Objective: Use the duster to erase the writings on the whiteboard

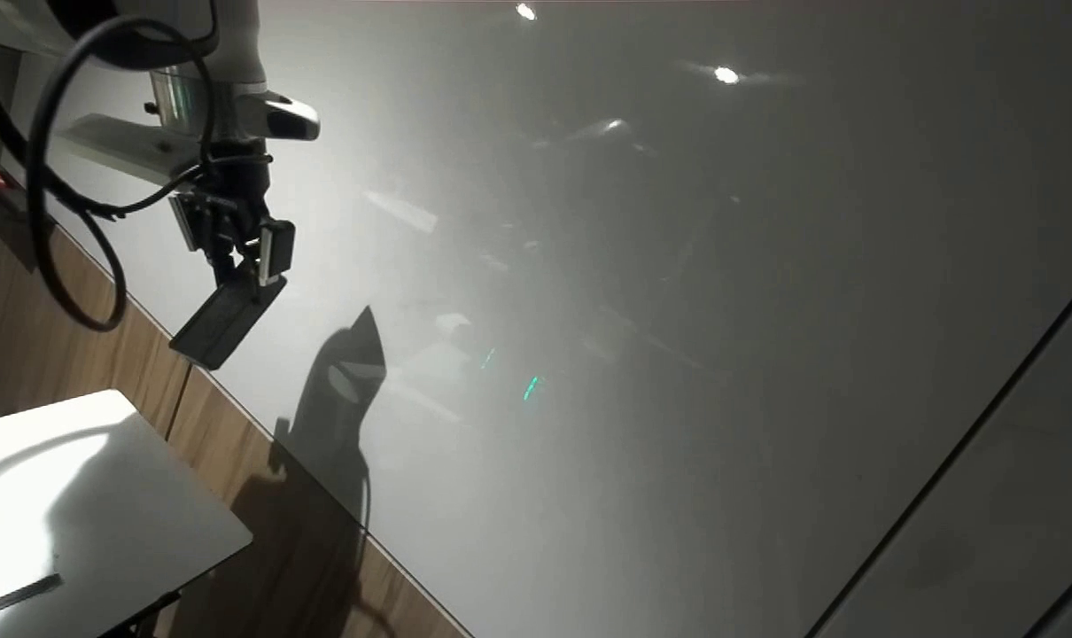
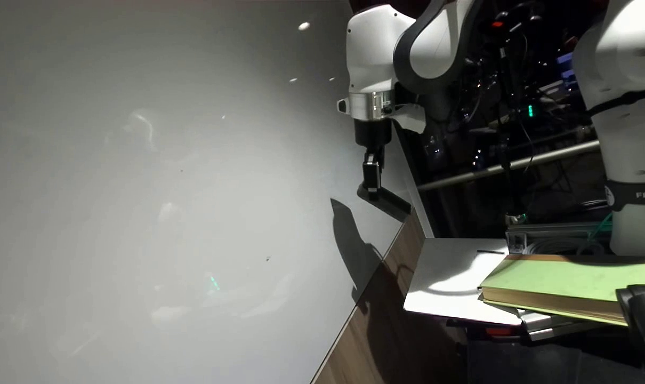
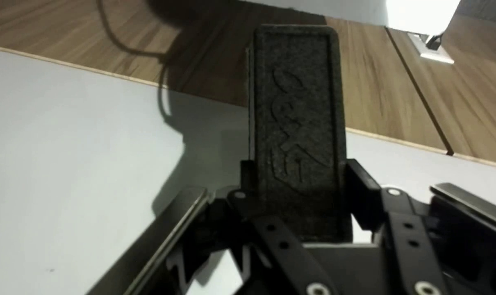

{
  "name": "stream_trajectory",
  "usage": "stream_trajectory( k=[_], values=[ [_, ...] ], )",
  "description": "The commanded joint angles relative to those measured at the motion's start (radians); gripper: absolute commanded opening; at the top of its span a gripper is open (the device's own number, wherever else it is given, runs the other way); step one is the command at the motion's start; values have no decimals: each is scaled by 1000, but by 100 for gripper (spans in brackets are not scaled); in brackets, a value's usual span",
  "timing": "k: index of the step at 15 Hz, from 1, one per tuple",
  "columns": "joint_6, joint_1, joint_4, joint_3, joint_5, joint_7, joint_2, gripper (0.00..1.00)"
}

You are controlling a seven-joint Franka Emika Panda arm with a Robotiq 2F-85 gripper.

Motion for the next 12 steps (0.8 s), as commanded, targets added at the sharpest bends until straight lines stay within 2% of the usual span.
stream_trajectory(
  k=[1, 12],
  values=[
    [2, 29, -7, -13, 26, -43, 38, 30],
    [122, -100, -15, -2, -152, 58, 341, 30]
  ],
)
